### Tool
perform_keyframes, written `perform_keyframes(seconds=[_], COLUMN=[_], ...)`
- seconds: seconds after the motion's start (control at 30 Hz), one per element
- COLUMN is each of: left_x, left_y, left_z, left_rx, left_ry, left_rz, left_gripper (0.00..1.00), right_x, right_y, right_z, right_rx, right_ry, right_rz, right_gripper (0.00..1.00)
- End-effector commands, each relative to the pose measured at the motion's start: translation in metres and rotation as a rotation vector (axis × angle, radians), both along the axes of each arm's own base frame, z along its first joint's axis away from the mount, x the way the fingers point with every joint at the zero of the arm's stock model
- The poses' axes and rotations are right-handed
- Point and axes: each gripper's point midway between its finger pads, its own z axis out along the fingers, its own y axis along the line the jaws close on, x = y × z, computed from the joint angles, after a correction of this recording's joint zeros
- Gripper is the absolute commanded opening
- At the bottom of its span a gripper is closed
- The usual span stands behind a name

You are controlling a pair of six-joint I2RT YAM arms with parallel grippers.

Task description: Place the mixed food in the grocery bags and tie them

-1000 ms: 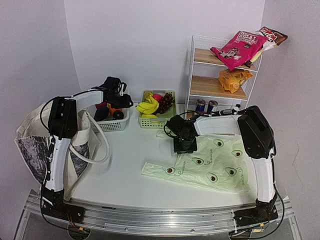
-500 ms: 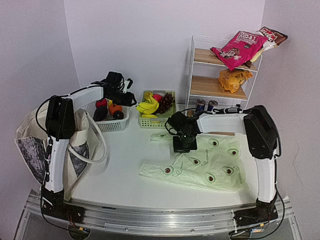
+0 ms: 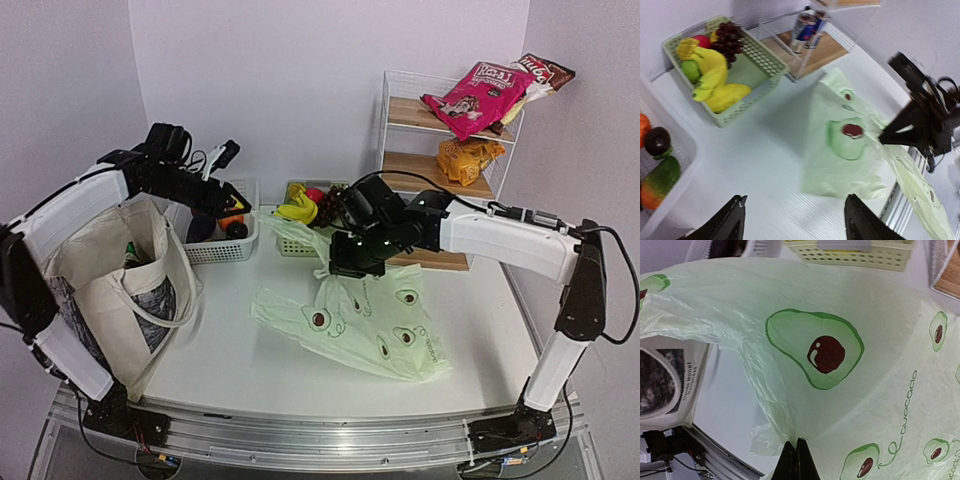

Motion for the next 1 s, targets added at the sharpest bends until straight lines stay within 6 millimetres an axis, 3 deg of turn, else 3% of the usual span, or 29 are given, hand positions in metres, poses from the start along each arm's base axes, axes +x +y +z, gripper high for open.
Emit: perform_keyframes(seconds=[0.0, 0.07, 0.13, 0.3, 0.47, 0.6, 0.7, 0.8, 0.97], left_x=[-0.098, -0.112, -0.11, -0.093, -0.083, -0.092, -0.106, -0.113, -0.115], left_y=[-0.034, -0.042, -0.043, -0.045, -0.059, -0.063, -0.066, -0.067, -0.066], left_z=[0.006, 0.008, 0.002, -0.044, -0.042, -0.057, -0.056, -0.053, -0.051], left_rx=[-0.063, -0.101, -0.112, -0.07, -0.145, -0.153, -0.172, -0.181, -0.171], left_ry=[-0.025, -0.011, 0.04, 0.211, 0.217, 0.285, 0.305, 0.307, 0.309], left_rz=[-0.275, -0.283, -0.238, -0.105, -0.106, -0.131, -0.182, -0.223, -0.243], left_gripper=[0.76, 0.83, 0.85, 0.83, 0.87, 0.84, 0.75, 0.57, 0.1], right_x=[-0.002, -0.003, -0.002, -0.001, -0.011, -0.015, -0.013, -0.012, -0.01], right_y=[0.042, 0.056, 0.067, 0.087, 0.102, 0.108, 0.106, 0.106, 0.107], right_z=[0.046, 0.054, 0.06, 0.072, 0.075, 0.083, 0.086, 0.086, 0.086], right_rx=[0.127, 0.161, 0.19, 0.275, 0.314, 0.382, 0.395, 0.391, 0.388], right_ry=[-0.115, -0.145, -0.177, -0.205, -0.197, -0.203, -0.226, -0.239, -0.25], right_rz=[0.016, 0.031, 0.04, 0.05, 0.097, 0.114, 0.102, 0.104, 0.112], right_gripper=[0.0, 0.0, 0.0, 0.0, 0.0, 0.0, 0.0, 0.0, 0.0])
